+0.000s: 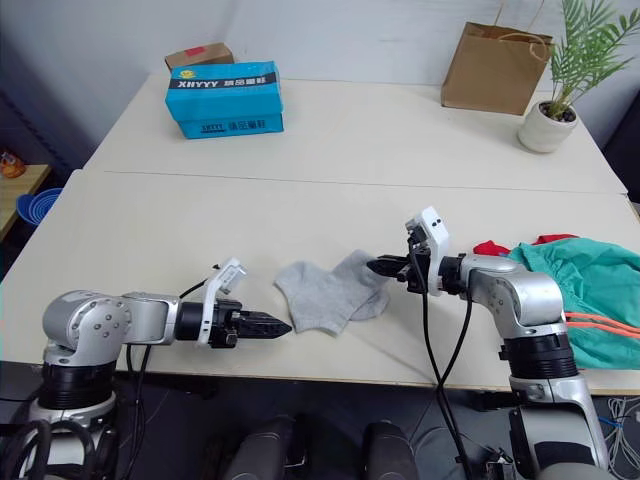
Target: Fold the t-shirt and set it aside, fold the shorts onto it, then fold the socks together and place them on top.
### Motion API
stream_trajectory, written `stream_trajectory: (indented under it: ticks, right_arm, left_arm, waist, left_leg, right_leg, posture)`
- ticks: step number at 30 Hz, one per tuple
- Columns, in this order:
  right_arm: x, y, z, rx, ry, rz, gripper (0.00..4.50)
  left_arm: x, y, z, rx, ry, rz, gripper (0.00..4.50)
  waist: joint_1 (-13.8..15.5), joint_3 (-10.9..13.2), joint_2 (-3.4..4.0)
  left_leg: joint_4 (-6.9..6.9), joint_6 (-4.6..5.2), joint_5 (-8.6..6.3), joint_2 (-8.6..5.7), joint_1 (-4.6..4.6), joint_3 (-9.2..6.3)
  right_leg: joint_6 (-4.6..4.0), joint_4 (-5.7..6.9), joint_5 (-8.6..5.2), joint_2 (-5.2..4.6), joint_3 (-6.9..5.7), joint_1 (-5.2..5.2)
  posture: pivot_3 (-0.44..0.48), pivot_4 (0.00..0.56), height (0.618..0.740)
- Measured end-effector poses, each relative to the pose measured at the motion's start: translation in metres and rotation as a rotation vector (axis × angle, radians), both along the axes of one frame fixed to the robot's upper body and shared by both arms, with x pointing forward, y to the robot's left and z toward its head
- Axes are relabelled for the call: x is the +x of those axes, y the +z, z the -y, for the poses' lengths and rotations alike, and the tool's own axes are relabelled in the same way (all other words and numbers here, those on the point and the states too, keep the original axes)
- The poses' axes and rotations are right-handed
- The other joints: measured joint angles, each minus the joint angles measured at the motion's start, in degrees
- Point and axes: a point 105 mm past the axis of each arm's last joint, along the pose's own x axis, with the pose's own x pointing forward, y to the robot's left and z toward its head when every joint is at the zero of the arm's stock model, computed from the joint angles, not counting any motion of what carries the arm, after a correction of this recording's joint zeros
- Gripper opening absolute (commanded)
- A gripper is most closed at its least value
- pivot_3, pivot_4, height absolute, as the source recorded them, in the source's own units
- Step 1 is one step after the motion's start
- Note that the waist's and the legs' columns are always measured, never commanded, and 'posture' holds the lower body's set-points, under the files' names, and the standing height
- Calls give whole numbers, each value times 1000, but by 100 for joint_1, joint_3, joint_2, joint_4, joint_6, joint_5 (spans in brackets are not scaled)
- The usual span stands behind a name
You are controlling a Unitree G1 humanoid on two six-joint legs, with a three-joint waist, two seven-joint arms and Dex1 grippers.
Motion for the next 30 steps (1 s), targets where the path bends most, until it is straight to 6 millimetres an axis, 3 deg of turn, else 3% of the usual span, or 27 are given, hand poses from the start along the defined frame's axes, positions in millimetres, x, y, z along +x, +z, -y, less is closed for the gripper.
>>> stream_trajectory:
  ticks: [8,12,18,24,30]
  right_arm:
    - [0,1,-1,-1,5,11,0]
    - [2,3,-1,-3,4,18,0]
    - [3,3,-1,-8,-2,21,0]
    - [2,3,0,-11,-3,19,0]
    - [-3,15,13,-21,-11,19,0]
  left_arm:
    - [6,-1,21,-2,0,14,2793]
    - [8,-3,29,5,-12,1,1880]
    - [6,-13,35,11,-16,-45,26]
    - [-1,-11,33,-23,-42,-76,26]
    - [-8,15,12,-124,-88,-64,26]
  waist:
    - [96,0,0]
    - [131,0,0]
    - [116,0,0]
    - [99,0,0]
    - [44,1,0]
  left_leg:
    - [4,-12,-11,-6,1,0]
    - [4,-11,-11,-8,1,0]
    - [2,4,-3,-6,0,0]
    - [0,-5,-7,-3,-1,0]
    - [-2,-13,-12,-2,-2,0]
  right_leg:
    - [4,-3,2,-3,0,5]
    - [4,-5,3,-3,0,6]
    - [4,-5,2,1,-1,3]
    - [4,-6,2,1,0,0]
    - [2,-8,1,1,-1,-2]
  posture:
    - [0,150,740]
    - [0,150,740]
    - [0,150,740]
    - [0,150,740]
    - [0,150,740]
